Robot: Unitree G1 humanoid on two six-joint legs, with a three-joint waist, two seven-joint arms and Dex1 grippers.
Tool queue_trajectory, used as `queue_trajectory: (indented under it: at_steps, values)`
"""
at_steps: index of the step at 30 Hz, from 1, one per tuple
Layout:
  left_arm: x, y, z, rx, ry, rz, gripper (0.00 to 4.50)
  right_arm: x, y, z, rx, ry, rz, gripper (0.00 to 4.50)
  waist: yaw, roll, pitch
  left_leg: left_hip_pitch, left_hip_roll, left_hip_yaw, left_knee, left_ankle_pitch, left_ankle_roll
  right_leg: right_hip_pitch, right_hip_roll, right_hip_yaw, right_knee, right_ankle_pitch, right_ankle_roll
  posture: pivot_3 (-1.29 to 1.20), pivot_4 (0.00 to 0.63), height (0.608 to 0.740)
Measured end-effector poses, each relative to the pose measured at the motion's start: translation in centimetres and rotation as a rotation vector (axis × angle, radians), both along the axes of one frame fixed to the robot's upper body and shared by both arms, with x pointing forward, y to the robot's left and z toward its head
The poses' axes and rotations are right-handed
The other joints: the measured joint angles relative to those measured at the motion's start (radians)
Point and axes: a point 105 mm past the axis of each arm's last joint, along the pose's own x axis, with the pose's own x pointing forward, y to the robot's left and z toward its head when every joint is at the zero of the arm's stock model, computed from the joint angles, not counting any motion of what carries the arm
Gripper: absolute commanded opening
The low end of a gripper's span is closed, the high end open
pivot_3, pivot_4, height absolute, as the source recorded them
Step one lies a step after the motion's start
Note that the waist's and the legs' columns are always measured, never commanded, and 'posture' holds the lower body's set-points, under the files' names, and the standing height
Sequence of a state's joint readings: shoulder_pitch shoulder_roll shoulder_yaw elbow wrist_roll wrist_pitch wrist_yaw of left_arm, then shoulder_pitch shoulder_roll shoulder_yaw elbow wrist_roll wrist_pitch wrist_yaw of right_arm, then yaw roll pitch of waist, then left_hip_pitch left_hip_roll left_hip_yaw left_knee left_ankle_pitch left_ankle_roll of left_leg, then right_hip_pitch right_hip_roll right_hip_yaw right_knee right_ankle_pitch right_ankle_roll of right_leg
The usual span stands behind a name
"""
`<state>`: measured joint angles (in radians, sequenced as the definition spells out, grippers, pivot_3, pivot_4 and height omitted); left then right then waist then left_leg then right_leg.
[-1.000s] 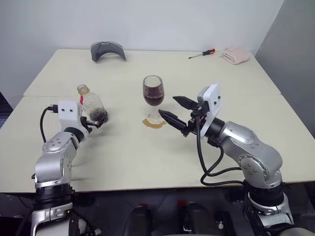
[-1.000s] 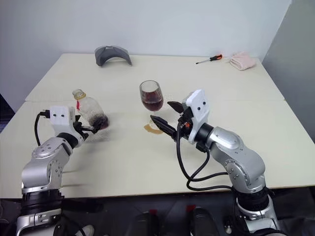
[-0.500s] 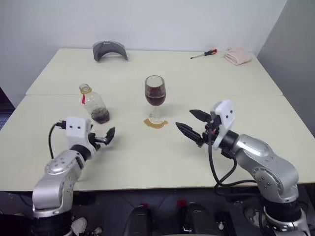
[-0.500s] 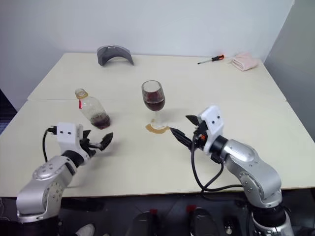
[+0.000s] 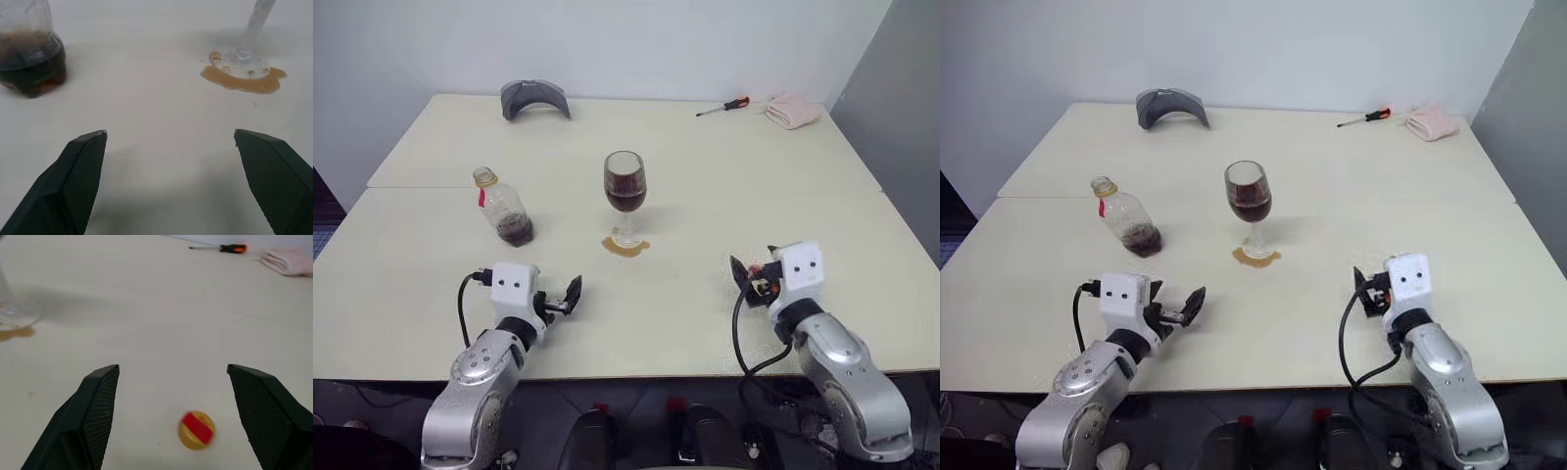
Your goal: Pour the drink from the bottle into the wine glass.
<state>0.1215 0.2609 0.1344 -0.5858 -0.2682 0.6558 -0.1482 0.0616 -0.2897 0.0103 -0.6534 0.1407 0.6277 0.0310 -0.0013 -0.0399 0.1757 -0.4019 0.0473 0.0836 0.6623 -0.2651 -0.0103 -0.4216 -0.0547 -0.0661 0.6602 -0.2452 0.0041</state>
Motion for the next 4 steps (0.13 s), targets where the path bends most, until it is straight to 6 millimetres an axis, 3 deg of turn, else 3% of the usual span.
queue_trajectory:
  at_steps: [4]
  values:
    - [-0.40,0.22,-0.51,-0.026,-0.001,0.054,4.45,-0.59,-0.68,-0.73,0.003,-0.001,-0.065,3.78,0.000,0.000,0.000,0.001,0.001,-0.001,0.000,0.000,0.000,0.000,0.000,-0.001,0.001,0.000,0.000,0.00,0.150,0.740]
